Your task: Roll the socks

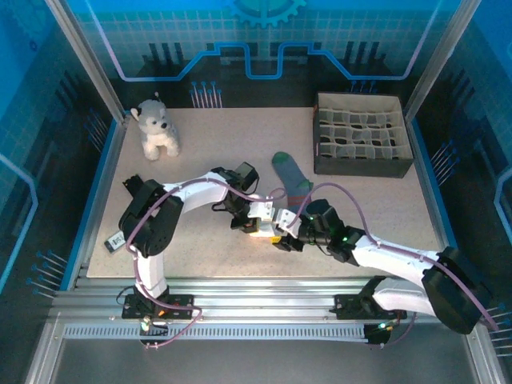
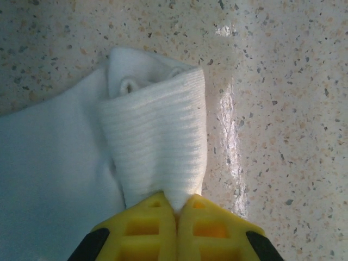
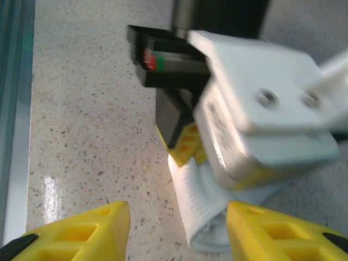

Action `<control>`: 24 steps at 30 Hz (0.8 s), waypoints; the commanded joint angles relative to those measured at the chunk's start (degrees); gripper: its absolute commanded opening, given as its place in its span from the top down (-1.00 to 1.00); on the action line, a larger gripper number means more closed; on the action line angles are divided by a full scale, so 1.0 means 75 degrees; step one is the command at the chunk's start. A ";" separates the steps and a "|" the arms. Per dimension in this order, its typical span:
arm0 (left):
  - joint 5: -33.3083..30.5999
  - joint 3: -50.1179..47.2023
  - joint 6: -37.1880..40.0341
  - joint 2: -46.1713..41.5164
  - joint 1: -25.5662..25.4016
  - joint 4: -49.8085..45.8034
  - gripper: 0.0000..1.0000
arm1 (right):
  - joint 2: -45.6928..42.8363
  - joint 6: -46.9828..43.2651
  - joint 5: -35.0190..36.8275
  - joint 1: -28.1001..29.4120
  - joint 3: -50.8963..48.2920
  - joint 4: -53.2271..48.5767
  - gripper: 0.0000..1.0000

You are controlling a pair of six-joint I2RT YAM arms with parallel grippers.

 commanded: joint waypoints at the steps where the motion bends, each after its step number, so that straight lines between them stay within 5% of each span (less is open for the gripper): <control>1: 0.0307 0.0216 0.0072 0.0377 0.0064 -0.0998 1.00 | 0.0067 -0.1659 0.0535 0.0411 0.0647 -0.0786 -0.01; 7: 0.0531 0.0630 0.0153 0.0648 0.0180 -0.1489 1.00 | -0.0224 -0.2948 0.1080 0.0426 0.0229 -0.0917 -0.01; 15: 0.0937 0.1464 0.0321 0.1193 0.0413 -0.2406 1.00 | -0.0397 -0.2546 0.1808 0.0449 -0.0710 0.1268 -0.01; 24: 0.1196 0.2559 0.0012 0.2023 0.0567 -0.3369 1.00 | 0.0170 -0.2960 0.1655 0.0685 -0.0494 0.0984 0.01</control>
